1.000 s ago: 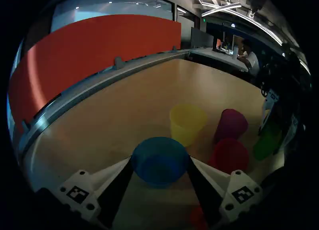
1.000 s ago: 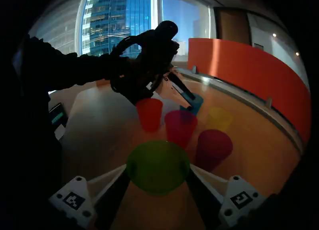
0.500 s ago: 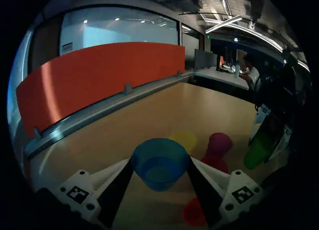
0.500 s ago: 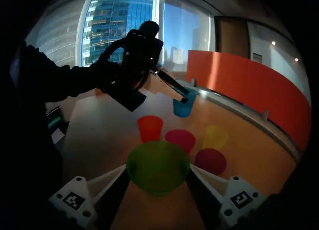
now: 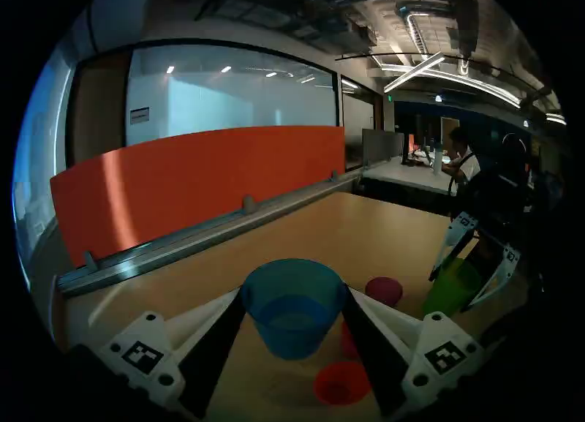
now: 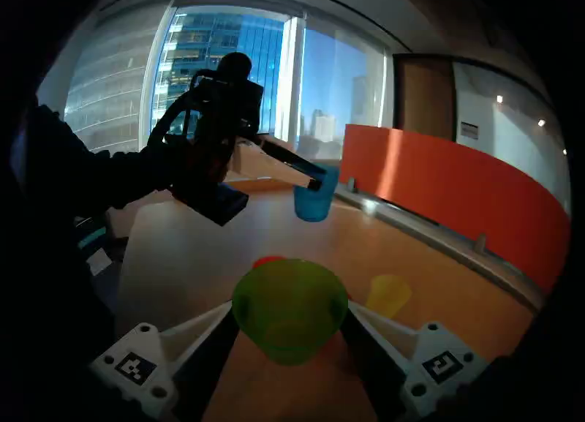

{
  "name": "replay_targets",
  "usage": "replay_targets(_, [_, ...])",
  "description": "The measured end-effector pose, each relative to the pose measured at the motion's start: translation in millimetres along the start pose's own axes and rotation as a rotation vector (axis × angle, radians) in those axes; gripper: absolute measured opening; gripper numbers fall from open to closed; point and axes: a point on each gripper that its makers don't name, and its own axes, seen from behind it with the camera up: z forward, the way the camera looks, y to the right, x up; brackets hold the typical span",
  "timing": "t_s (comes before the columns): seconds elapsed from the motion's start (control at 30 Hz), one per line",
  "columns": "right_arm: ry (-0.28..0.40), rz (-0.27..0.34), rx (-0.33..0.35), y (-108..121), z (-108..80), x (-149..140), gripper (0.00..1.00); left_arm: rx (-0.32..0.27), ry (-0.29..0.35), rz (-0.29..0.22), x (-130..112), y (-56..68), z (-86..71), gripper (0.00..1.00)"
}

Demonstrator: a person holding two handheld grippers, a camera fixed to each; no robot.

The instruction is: Pour water

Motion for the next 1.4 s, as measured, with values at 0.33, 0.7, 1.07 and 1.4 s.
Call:
replay_targets(0.33, [0.082, -0.009, -0.024, 5.8, 5.9, 31.2, 0.9, 0.026, 0.091, -0.01, 23.4, 10.3, -33.0, 0.89])
replay_targets(0.7, [0.142, -0.016, -0.047, 15.6, 5.7, 53.1, 0.91, 0.039, 0.131, -0.018, 26.2, 18.4, -54.7, 0.89])
replay_targets(1.07, [0.174, -0.01, -0.064, 23.9, 8.6, 66.9, 0.93, 0.045, 0.175, -0.036, 28.1, 23.5, -66.9, 0.88])
replay_targets(1.4, [0.173, -0.022, -0.056, 24.6, 13.0, 73.3, 0.92, 0.045, 0.208, -0.028, 28.7, 30.4, -77.4, 0.88])
